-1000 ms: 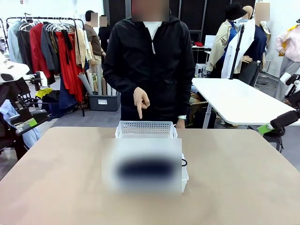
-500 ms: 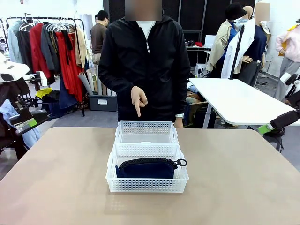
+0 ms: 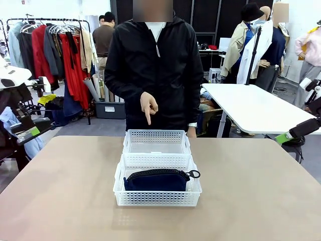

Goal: Distribute items into two baskets.
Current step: Place the picked Stapler into the Organizing basket as instructed by the person.

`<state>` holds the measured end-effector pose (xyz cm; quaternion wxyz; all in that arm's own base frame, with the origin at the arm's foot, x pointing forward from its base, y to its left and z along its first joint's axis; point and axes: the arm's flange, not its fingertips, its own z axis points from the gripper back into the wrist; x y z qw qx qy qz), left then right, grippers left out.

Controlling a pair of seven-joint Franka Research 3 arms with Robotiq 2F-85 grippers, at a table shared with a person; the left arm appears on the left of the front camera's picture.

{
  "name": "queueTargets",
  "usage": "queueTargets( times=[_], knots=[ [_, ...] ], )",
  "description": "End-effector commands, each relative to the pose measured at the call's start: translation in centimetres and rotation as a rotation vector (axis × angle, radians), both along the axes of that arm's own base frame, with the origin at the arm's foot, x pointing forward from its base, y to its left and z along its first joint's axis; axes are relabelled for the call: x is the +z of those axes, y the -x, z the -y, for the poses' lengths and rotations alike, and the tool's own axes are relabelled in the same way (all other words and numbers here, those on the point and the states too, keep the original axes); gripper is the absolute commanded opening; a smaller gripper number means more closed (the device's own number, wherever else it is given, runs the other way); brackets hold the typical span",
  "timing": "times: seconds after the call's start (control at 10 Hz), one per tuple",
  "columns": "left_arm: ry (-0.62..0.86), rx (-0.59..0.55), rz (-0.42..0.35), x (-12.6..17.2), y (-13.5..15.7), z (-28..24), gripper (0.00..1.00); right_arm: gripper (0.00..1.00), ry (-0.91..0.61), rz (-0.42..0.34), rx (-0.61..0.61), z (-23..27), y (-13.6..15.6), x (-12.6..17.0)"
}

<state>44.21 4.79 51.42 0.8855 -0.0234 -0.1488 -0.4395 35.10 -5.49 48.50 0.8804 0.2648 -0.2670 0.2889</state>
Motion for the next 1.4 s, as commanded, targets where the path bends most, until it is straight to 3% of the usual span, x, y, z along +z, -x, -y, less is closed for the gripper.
queueTargets(
  times=[0.0,1.3],
  knots=[
    [-0.023,-0.058,-0.007,0.7,-2.0,1.7,0.0,1.0,-0.003,-0.001,0.004,0.0,0.0,0.1],
    [-0.139,-0.524,0.047,5.1,-7.5,18.9,0.0,1.0,-0.003,-0.001,0.004,0.0,0.0,0.1]
  ],
)
